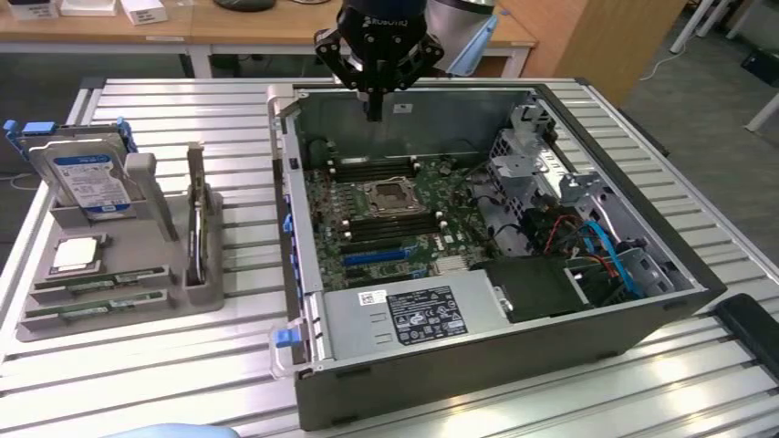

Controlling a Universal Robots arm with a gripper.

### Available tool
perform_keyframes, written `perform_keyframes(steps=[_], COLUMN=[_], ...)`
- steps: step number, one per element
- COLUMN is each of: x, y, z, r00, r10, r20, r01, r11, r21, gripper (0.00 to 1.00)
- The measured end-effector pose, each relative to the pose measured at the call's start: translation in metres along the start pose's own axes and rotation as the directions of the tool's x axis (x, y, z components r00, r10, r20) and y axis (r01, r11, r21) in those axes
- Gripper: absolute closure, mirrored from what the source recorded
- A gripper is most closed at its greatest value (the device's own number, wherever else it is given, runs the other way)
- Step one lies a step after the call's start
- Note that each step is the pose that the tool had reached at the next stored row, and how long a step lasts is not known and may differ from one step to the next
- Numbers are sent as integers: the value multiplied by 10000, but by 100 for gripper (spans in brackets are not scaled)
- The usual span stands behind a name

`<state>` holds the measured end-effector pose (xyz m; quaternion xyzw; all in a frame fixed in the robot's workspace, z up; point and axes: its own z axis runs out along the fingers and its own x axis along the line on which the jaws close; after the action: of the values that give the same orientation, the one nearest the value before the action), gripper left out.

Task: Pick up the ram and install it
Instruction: 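Reach for the ram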

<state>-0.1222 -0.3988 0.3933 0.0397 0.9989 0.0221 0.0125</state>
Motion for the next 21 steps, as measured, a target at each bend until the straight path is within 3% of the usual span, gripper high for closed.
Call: perform_keyframes(steps=[5, 21], x=[82, 801], y=[-7, -61], z=[-2, -22], r00=[10000, 10000], r10=[-2, -1], r20=[0, -1], r01=[2, 1], r11=[10000, 10000], r21=[0, 1], gripper=[90, 90])
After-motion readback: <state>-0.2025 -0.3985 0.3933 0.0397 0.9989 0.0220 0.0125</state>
